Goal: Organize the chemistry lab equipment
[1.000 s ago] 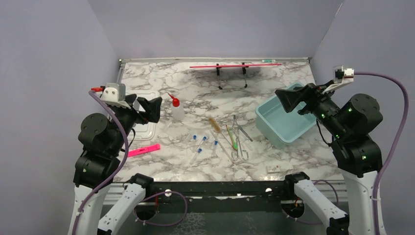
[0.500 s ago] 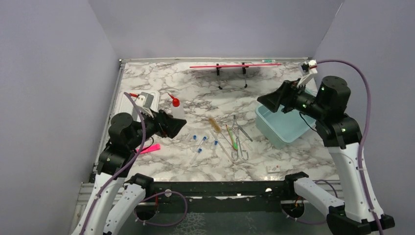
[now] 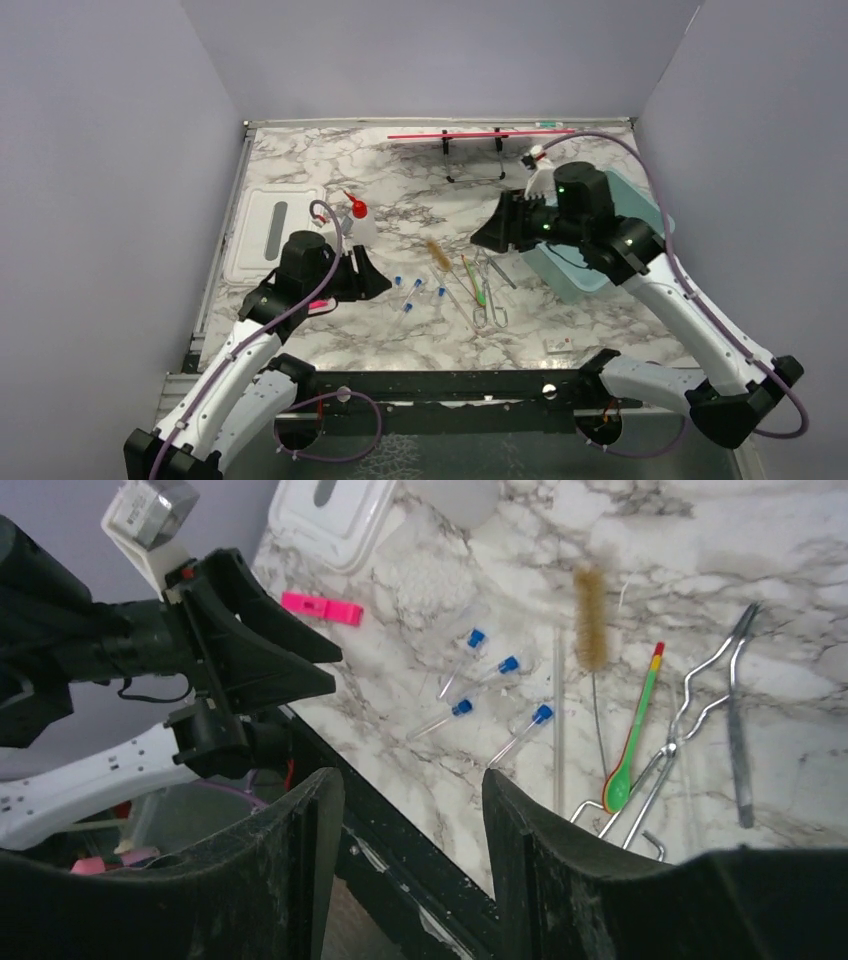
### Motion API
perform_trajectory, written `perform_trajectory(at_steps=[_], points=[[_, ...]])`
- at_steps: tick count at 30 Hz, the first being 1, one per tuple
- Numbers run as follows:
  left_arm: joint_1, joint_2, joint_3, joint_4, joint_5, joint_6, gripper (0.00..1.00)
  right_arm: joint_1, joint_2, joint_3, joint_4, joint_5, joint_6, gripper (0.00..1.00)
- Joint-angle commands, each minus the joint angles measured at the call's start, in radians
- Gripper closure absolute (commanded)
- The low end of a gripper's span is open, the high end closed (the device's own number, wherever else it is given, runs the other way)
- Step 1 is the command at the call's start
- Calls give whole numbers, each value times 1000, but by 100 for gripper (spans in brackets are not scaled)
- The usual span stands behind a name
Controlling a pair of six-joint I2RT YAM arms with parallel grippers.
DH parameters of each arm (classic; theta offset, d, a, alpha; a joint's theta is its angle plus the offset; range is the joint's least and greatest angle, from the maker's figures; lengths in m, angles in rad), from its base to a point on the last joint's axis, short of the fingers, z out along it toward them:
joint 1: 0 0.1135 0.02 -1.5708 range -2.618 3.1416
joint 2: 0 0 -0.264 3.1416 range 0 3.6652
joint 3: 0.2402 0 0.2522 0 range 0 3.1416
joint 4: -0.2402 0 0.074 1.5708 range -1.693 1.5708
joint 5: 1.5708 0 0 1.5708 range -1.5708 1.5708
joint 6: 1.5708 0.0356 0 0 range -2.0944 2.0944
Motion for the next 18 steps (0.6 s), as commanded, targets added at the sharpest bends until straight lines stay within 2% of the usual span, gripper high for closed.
perform_trajectory(at_steps=[1, 5, 10, 18], points=[[-87, 76, -17, 6, -117, -56, 47, 153, 79, -42, 67, 194, 106, 44], [-181, 144, -44, 11, -235, -95, 50, 210, 129, -92, 139, 230, 190, 49], [-271, 245, -52, 33, -288, -87, 51, 222, 144, -179, 240, 232, 282, 58], [-400, 458, -33, 82, -401, -44, 54, 234, 143, -233, 316, 214, 315, 59]])
